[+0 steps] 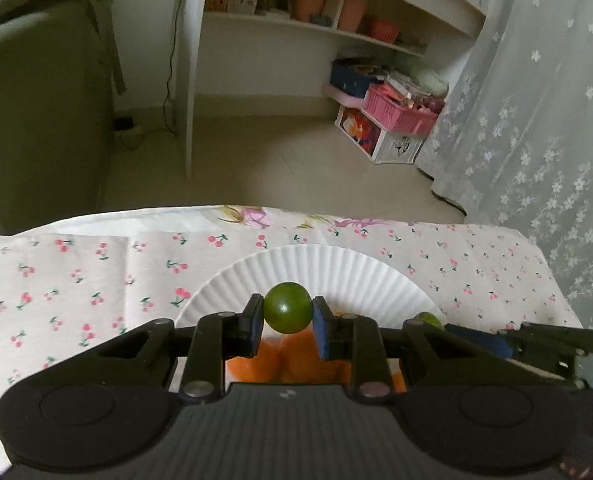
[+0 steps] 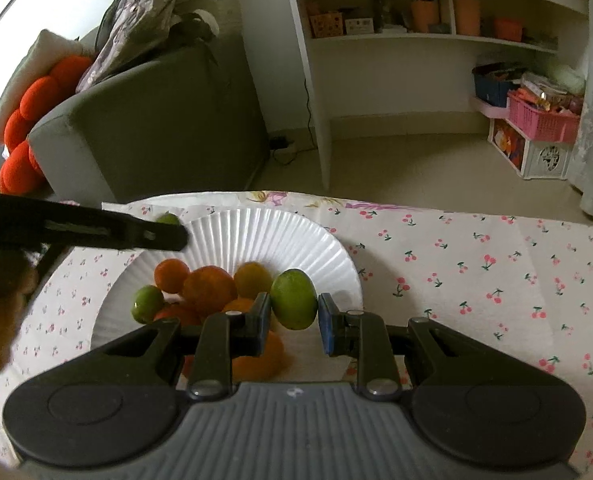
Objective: Organize fruits
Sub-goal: 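Lower both green tomatoes onto the plate and open both tools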
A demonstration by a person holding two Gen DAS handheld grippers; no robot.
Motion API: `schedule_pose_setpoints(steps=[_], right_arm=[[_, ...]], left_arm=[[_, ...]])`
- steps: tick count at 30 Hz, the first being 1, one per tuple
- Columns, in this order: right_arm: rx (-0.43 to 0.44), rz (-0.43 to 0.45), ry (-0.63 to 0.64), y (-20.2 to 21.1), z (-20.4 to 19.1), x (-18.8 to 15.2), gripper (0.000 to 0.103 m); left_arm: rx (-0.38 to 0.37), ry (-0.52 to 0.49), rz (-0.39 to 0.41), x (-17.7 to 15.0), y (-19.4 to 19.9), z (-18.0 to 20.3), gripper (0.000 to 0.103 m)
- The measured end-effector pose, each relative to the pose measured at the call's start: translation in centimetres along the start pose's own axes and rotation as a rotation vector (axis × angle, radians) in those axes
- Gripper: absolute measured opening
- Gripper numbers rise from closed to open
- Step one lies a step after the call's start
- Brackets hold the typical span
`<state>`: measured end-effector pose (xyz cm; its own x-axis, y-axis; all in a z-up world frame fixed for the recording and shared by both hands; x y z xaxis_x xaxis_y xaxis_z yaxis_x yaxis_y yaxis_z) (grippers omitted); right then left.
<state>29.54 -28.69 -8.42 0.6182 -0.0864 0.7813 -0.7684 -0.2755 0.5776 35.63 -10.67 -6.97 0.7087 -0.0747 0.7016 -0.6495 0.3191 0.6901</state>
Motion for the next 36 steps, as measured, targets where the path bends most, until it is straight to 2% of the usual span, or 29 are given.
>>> schedule_pose_setpoints(steps=[3,7,16,19,23,27,30,32,34,36], right_arm=[[-0.004,-0.004,0.034,-0.3,-0.3,0.1,0.023],[0.011,-0.025,0.031,-1.3,-0.3,0.1,0.023],[0.009,-0.045,0.014,-2.1,0.1,0.6,0.024],[0.001,-0.039,0.004,-1.7,0.1,0.6,0.028],[-0.013,-0.028,-0.011,-0.2,0.6,0.4,0.029],[-0.052,-0.035,0.011,1.5,0.7,0.9,0.03],[-0.065,-0.027,0.021,3.1,0.0,1.4,0.04],[-0.069,-0.025,0.04,4.3,-0.9,1.5,0.05],[-0.075,-0.04,0.08,4.9,-2.1,1.1,0.071],[-0.08,-0.056,0.15,5.4,-3.7,0.6,0.074]], left_arm=[[0.02,-0.027,-0.033,0.3,-1.5,0.2,0.0],[-0.008,-0.017,-0.081,0.4,-2.9,0.2,0.0],[-0.038,-0.012,-0.09,0.2,-2.9,0.6,0.0],[-0.048,0.004,-0.076,0.4,-2.1,0.5,0.001],[-0.072,0.055,-0.045,0.7,-0.2,0.1,0.009],[-0.064,0.121,-0.02,0.0,2.7,-0.6,0.01],[-0.03,0.16,0.033,-1.1,5.7,-1.1,0.022],[0.021,0.185,0.068,-2.1,7.9,-1.4,0.04],[0.061,0.187,0.088,-3.1,9.7,-1.7,0.044],[0.104,0.181,0.097,-4.1,11.4,-2.0,0.048]])
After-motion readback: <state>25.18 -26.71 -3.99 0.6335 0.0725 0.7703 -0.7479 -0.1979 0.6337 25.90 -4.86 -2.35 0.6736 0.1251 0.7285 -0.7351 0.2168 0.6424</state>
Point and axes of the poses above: each gripper's, at about its wrist camera, not at the fingertips, and y roughly against the way its jaws point, z to its right, x to its top, the point moved 2 cm from there along -y, roughly the way its jaws point, and after that the axes turned 2 degrees about z, right-handed, at the moved point
